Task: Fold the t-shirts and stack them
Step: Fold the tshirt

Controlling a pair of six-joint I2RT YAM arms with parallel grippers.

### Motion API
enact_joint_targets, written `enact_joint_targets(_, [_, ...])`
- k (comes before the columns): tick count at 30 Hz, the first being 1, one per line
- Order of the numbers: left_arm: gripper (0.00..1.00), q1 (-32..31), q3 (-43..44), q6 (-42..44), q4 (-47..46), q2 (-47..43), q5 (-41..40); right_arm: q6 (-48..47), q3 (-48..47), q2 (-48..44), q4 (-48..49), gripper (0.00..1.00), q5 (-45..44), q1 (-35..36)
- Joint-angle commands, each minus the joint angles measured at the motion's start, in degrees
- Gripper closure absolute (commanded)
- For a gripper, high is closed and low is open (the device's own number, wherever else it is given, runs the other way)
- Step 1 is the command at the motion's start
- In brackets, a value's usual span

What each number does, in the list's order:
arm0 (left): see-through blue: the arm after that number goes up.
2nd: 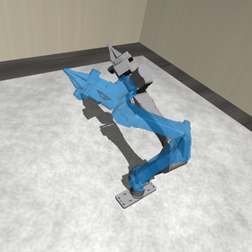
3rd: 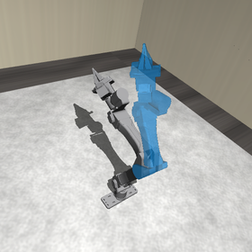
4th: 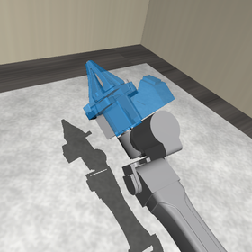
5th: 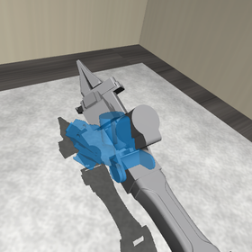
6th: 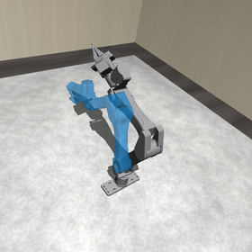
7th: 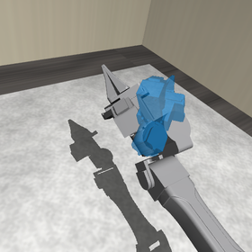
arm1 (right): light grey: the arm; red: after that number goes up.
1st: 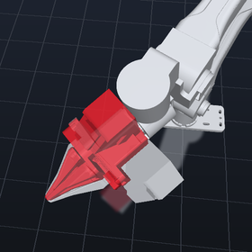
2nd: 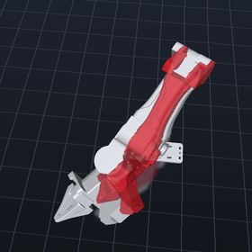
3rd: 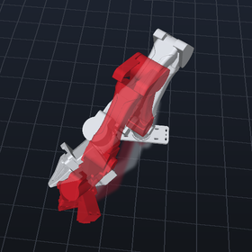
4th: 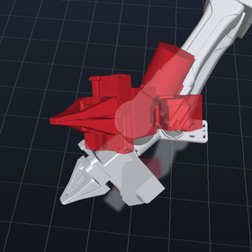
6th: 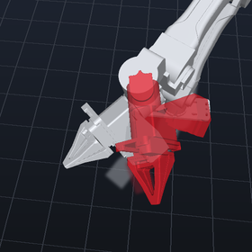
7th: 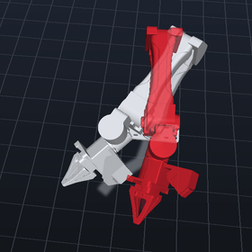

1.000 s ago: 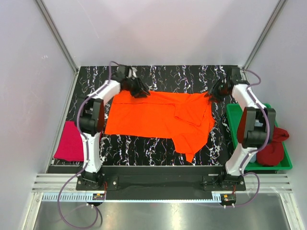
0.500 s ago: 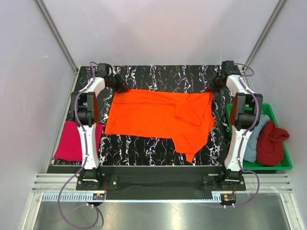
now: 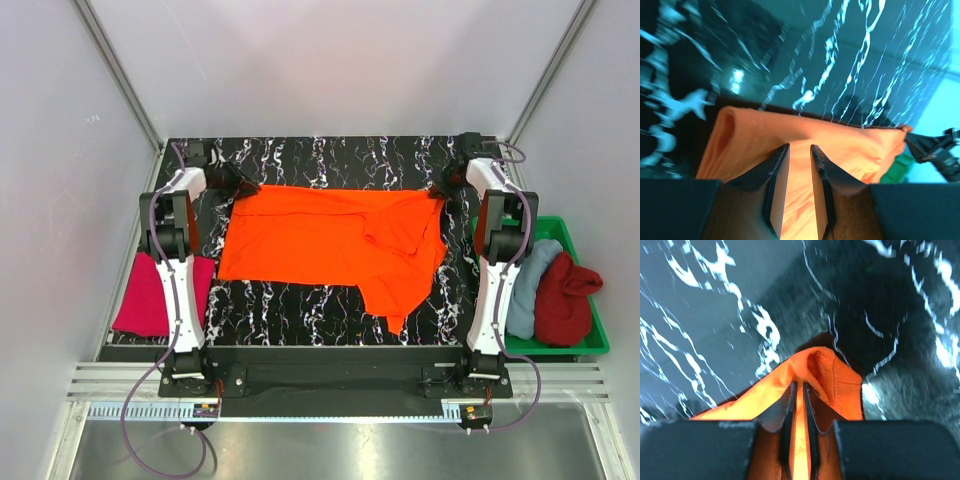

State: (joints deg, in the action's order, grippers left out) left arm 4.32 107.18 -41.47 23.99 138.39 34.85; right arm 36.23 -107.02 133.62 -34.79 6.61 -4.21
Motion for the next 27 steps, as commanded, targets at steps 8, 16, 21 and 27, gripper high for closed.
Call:
enact_joint_targets(8, [0.69,2.19,2.25,-7.92,-10.80,6.28,3.82,-2.99,-20.57,12.88,-6.68,0.83,-11.27,-0.10])
enact_joint_targets(16, [0.66,0.34,1.90,-7.05,-10.73,1.98,3.30,-10.82,-44.57,18.70,-17.94,0.57,-12.93,-0.10])
enact_joint_targets(21, [0.63,-1.24,-1.08,-1.16,-5.54,-9.52,-0.99,-12.14,-43.02,10.27,-20.76,0.32,-13.91,-0.10])
enact_joint_targets(27, [0.55,-3.87,-15.04,5.17,0.44,-31.39,-6.36,-14.96,-31.16,-5.28,-26.56,0.00,-10.57,0.43])
